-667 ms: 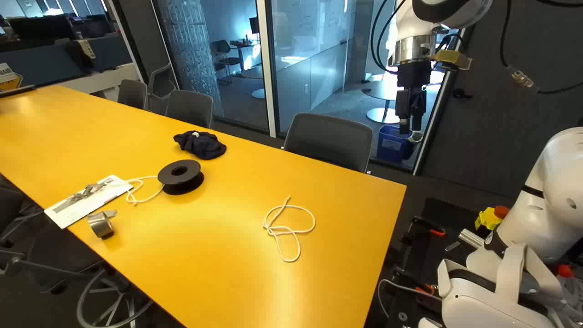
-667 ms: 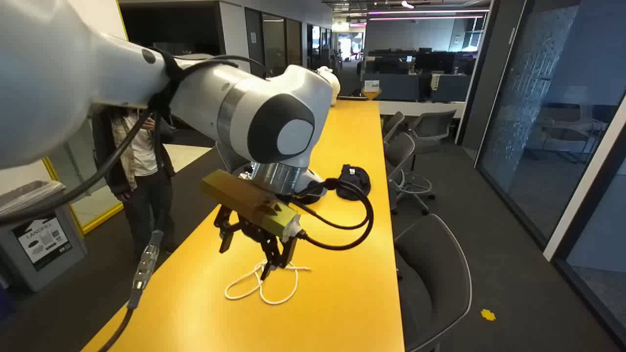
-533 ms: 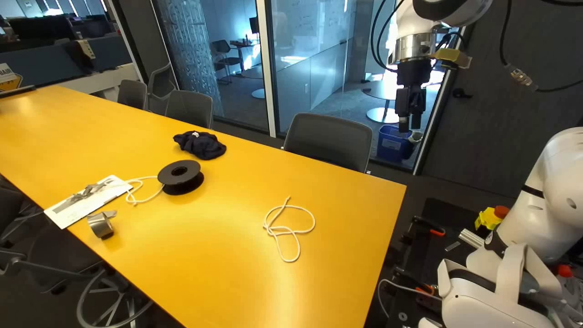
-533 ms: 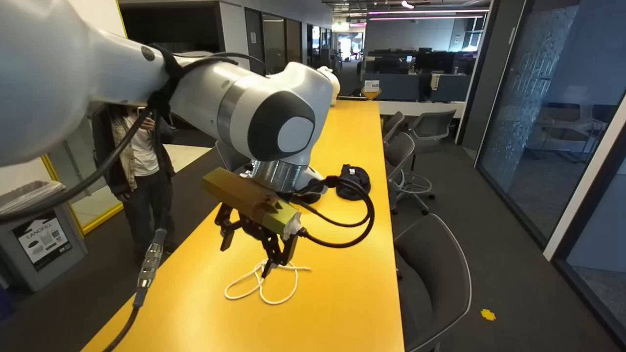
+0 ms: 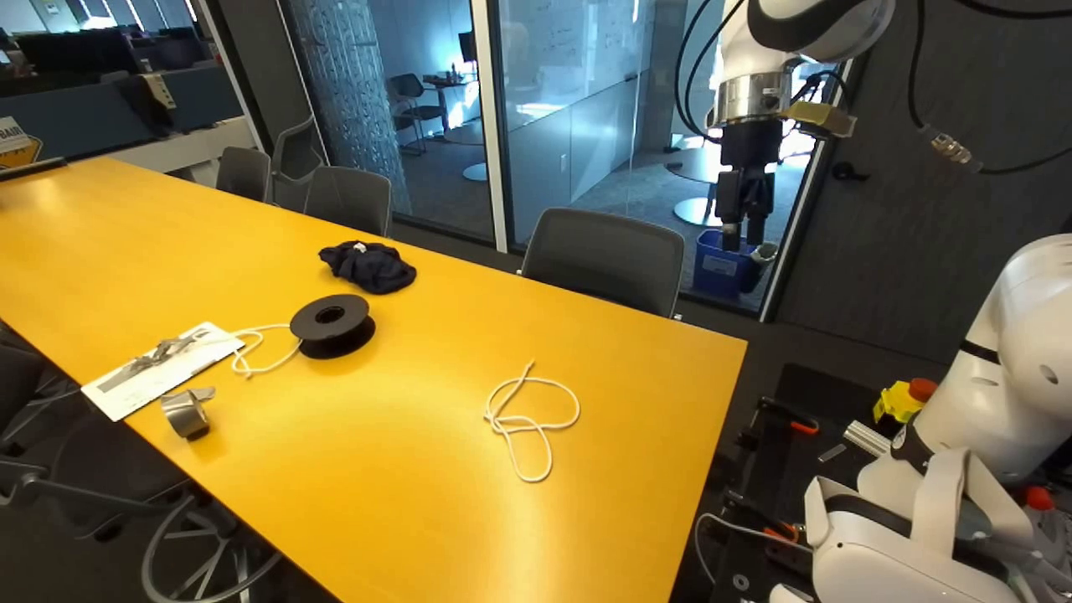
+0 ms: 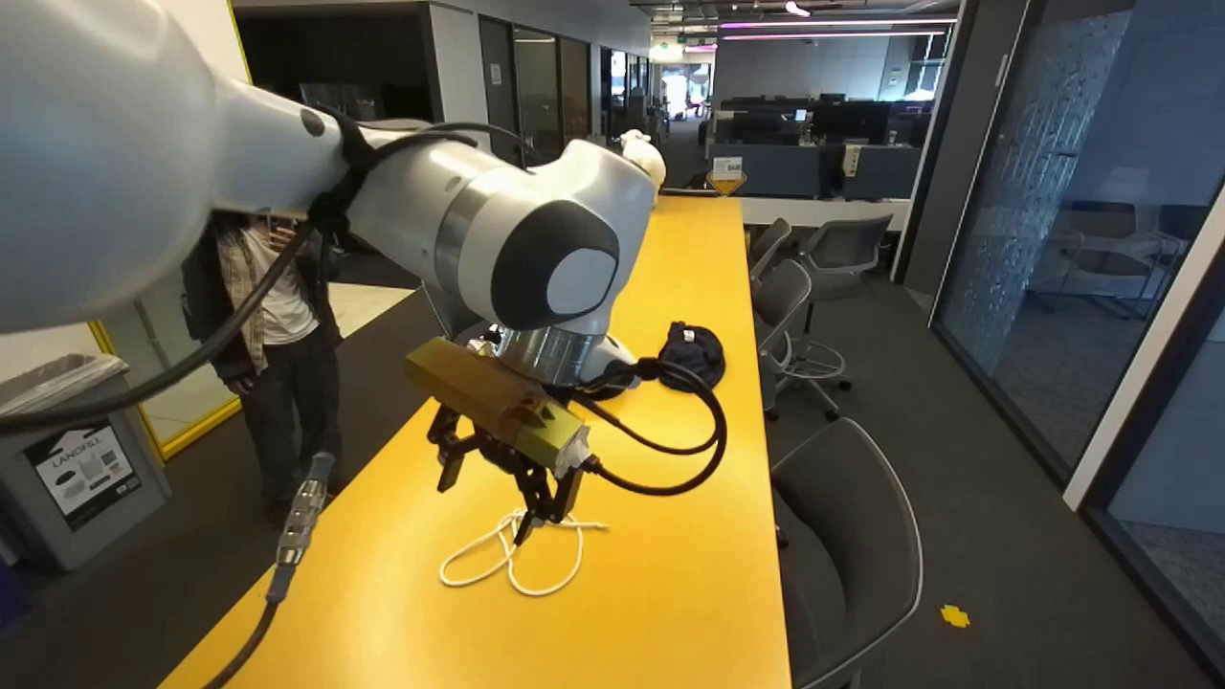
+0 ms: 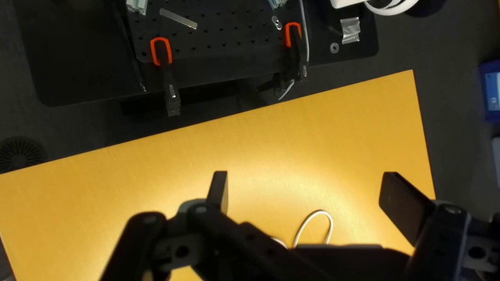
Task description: Untangle the rope
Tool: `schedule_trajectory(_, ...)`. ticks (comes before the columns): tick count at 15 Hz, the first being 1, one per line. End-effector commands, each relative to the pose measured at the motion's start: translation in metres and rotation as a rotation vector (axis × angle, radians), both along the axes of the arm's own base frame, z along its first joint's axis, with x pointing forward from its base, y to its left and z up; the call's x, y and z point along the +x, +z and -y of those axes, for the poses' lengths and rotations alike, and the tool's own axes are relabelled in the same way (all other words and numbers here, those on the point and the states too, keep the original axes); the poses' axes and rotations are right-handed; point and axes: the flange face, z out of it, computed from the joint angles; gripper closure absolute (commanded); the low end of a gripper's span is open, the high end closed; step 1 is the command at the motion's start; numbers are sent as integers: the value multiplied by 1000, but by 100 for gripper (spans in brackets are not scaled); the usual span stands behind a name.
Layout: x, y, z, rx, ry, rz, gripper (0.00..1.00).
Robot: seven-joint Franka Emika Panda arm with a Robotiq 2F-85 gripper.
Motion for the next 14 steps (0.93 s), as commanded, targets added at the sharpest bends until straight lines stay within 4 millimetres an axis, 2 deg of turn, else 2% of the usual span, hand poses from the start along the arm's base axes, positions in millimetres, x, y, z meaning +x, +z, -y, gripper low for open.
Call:
schedule_trajectory(1, 35, -26, -9, 72, -158, 11, 0)
schedule_trajectory(3, 60, -49, -22, 92, -279, 20, 0)
schedule_trajectory(9, 135, -146, -70, 95, -467, -51, 0)
schedule_trajectory(12, 167, -191, -81, 68, -541, -83, 0)
schedule_trajectory(14, 186, -213, -82, 41, -597, -86, 0)
